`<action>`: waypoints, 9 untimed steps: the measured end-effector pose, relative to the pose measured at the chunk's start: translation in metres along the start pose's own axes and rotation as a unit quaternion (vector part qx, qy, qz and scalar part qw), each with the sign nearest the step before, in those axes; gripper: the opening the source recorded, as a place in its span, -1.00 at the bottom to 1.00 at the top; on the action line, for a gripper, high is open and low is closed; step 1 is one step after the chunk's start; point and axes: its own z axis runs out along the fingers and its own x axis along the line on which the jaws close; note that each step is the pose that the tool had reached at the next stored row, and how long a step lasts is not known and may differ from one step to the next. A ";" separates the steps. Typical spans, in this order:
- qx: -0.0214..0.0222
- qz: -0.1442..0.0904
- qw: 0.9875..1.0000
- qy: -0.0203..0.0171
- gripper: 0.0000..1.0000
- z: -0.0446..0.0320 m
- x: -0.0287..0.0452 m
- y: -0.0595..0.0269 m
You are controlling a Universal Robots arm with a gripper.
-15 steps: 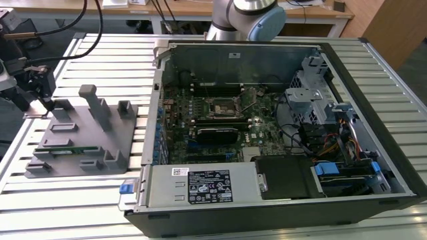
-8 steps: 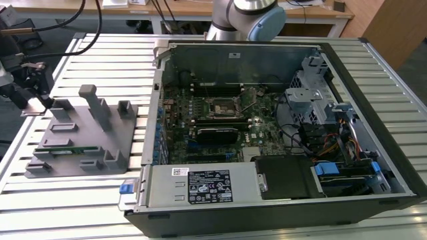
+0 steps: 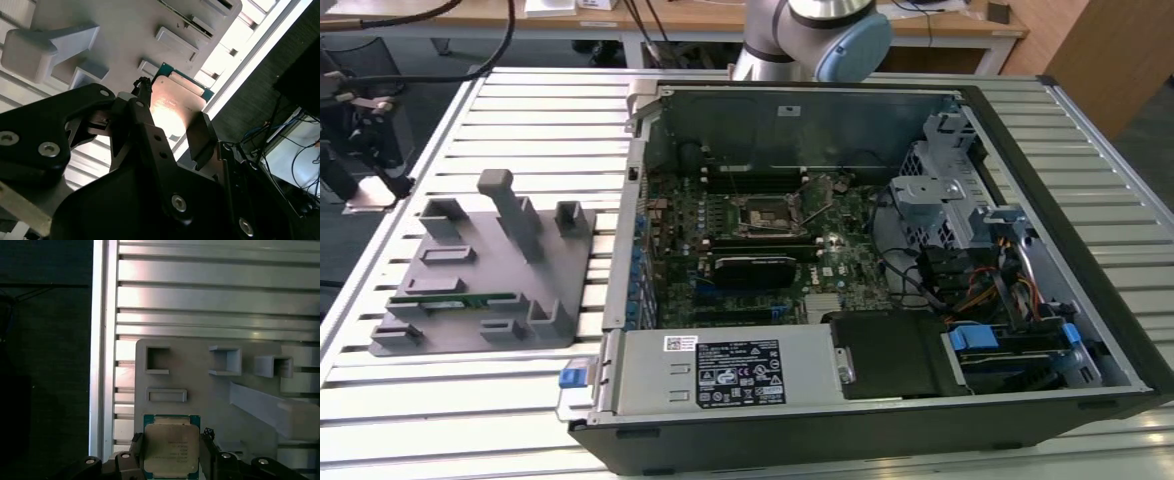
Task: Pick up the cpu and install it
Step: 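Pick up the cpu and move it towards the insertion slot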
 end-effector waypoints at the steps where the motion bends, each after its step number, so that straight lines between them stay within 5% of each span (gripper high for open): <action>1: 0.000 0.000 1.000 0.000 0.05 -0.0041 -0.0001 0.0001; 9: 0.000 0.000 1.000 0.000 0.05 -0.0258 -0.0005 0.0002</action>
